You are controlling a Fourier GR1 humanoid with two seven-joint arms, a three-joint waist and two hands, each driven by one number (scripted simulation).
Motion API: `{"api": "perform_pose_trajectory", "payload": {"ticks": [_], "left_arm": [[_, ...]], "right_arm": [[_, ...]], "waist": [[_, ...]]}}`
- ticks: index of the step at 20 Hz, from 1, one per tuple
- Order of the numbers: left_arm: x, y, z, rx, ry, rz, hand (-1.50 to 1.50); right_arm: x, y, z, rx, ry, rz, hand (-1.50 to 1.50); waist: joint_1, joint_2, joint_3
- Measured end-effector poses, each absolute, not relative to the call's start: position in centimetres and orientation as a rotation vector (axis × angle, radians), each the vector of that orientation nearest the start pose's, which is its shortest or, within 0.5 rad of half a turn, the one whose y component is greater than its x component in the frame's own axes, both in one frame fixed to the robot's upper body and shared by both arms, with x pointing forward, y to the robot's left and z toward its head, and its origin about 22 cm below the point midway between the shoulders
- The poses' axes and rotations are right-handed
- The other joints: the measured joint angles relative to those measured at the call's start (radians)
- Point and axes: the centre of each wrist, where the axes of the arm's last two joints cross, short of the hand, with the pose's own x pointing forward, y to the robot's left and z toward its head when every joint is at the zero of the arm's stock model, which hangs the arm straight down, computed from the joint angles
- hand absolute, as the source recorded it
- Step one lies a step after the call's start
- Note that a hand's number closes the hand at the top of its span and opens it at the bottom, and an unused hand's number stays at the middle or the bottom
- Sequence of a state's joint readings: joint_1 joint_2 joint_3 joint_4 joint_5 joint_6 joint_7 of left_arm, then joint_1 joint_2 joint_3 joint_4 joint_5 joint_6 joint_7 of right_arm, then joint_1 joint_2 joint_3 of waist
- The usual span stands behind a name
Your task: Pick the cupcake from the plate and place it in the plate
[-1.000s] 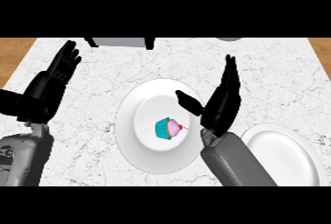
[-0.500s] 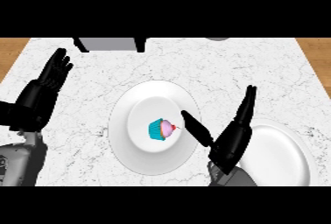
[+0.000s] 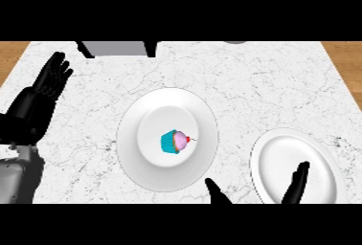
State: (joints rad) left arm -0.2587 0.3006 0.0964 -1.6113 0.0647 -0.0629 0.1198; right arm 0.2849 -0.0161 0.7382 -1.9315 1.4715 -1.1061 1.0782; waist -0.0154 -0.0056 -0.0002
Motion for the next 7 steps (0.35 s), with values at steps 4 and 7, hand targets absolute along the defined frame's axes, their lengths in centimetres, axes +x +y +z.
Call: {"api": "perform_pose_trajectory", "payload": {"ticks": [4, 7], "left_arm": [[29.8, 28.9, 10.2, 0.153, -1.743, -0.228, 0.00], [29.8, 28.6, 10.5, 0.154, -1.741, -0.221, 0.00]], "right_arm": [[10.3, -10.5, 4.6, -0.982, -1.523, -0.344, -1.50], [7.7, -10.9, 4.5, -0.996, -1.504, -0.315, -1.50]], "waist": [[0.000, 0.002, 0.000], [0.001, 0.002, 0.000]]}}
